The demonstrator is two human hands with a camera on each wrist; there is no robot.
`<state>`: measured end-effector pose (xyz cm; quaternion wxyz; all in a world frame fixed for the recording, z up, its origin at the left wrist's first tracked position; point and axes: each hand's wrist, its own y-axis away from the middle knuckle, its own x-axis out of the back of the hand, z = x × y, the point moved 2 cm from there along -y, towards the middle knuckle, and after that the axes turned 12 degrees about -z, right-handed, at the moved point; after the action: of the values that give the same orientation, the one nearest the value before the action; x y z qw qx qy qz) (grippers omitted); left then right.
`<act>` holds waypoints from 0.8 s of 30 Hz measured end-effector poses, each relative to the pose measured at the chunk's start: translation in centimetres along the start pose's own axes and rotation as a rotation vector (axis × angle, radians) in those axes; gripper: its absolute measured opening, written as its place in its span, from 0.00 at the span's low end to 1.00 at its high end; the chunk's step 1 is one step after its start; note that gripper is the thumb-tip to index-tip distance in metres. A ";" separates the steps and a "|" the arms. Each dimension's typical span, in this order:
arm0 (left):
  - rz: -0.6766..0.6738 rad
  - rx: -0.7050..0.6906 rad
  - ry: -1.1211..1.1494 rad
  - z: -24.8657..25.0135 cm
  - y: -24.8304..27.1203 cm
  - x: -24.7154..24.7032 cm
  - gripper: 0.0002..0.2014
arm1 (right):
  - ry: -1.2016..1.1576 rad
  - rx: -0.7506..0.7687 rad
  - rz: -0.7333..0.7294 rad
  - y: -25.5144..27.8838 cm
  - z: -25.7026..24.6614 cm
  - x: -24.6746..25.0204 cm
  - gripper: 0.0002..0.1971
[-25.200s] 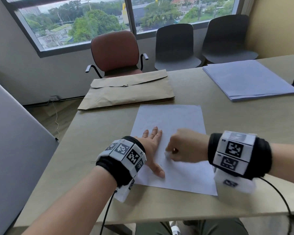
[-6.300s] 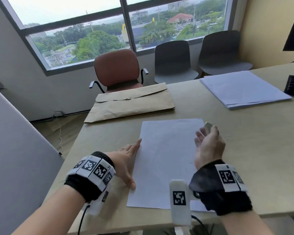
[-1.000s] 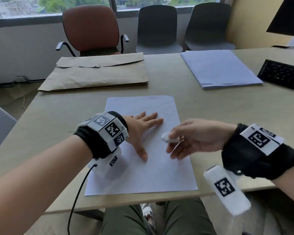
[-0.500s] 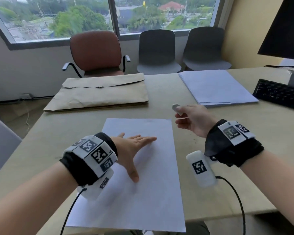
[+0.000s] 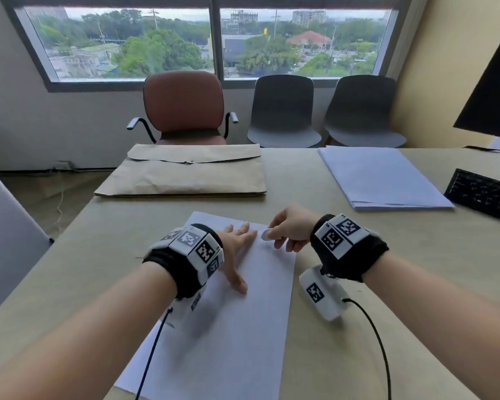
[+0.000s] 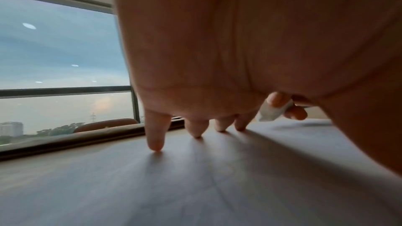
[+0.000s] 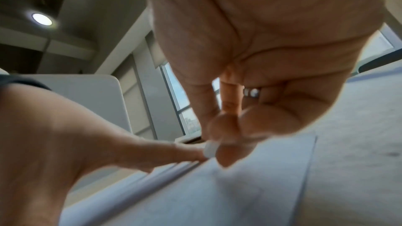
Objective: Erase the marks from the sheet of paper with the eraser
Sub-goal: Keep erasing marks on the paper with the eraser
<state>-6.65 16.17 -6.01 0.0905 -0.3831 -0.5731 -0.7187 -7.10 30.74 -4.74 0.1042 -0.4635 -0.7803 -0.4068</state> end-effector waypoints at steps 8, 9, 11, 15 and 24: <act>0.003 -0.057 0.061 -1.6 -0.1 -0.8 0.61 | 0.314 0.129 -0.159 0.1 -1.9 -3.9 0.05; 0.007 -0.059 0.053 -1.7 -0.1 -0.8 0.61 | 0.304 0.128 -0.143 0.0 -1.9 -3.7 0.05; 0.011 -0.058 0.041 -1.7 -0.1 -0.8 0.61 | 0.302 0.099 -0.012 -0.7 -1.7 -2.4 0.08; 0.019 -0.059 0.036 -1.8 -0.3 -1.1 0.63 | 0.412 0.108 0.039 -1.0 -1.9 -2.6 0.12; 0.055 -0.068 0.056 -1.9 -0.2 -1.2 0.62 | 0.424 0.096 0.110 -1.0 -1.7 -2.0 0.16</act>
<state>-6.80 14.17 -7.09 0.1130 -0.3814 -0.5350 -0.7453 -7.19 27.96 -5.25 0.3096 -0.4042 -0.7328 -0.4513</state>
